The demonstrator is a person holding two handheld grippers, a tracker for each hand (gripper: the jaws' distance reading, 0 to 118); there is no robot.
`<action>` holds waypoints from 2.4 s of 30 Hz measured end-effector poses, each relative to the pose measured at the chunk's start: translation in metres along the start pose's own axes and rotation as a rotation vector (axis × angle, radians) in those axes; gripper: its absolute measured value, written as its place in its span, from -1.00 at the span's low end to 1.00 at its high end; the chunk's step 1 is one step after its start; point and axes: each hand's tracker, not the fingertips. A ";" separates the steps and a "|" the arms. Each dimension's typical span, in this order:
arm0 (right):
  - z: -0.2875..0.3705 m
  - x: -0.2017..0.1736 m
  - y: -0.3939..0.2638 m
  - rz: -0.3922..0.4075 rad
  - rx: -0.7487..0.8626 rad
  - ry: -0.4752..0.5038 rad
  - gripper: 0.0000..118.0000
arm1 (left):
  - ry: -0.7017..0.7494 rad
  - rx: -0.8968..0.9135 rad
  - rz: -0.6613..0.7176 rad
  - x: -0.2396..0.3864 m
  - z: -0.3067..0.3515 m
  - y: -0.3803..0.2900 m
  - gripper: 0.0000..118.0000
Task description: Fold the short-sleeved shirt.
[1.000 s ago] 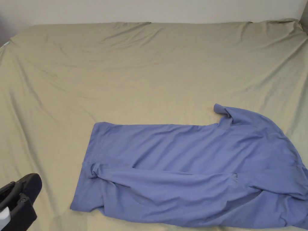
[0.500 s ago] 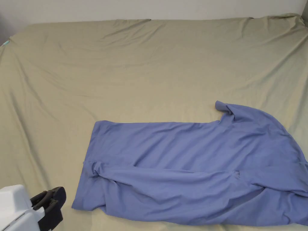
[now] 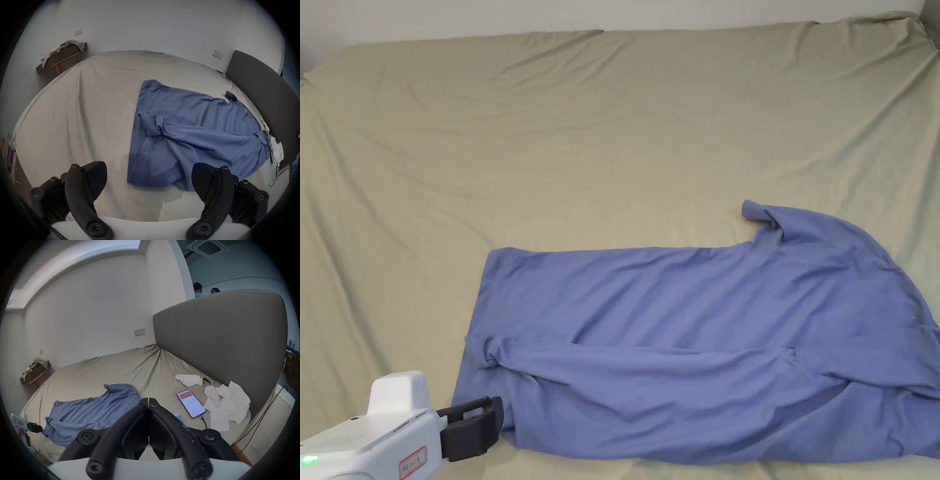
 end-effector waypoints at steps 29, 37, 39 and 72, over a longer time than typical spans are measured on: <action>-0.112 0.045 -0.070 -0.003 -0.370 0.043 -0.78 | -0.086 -0.003 0.027 -0.004 0.010 0.004 -0.92; -0.175 0.032 -0.103 0.095 -0.554 0.130 0.52 | -0.079 0.001 0.053 0.000 0.013 0.006 -0.92; -0.186 0.036 -0.112 0.058 -0.556 0.153 0.32 | -0.082 0.001 0.054 0.001 0.015 0.007 -0.92; -0.045 0.005 -0.098 0.200 -0.712 0.140 -0.94 | -0.024 -0.045 0.072 -0.061 0.100 -0.056 -0.93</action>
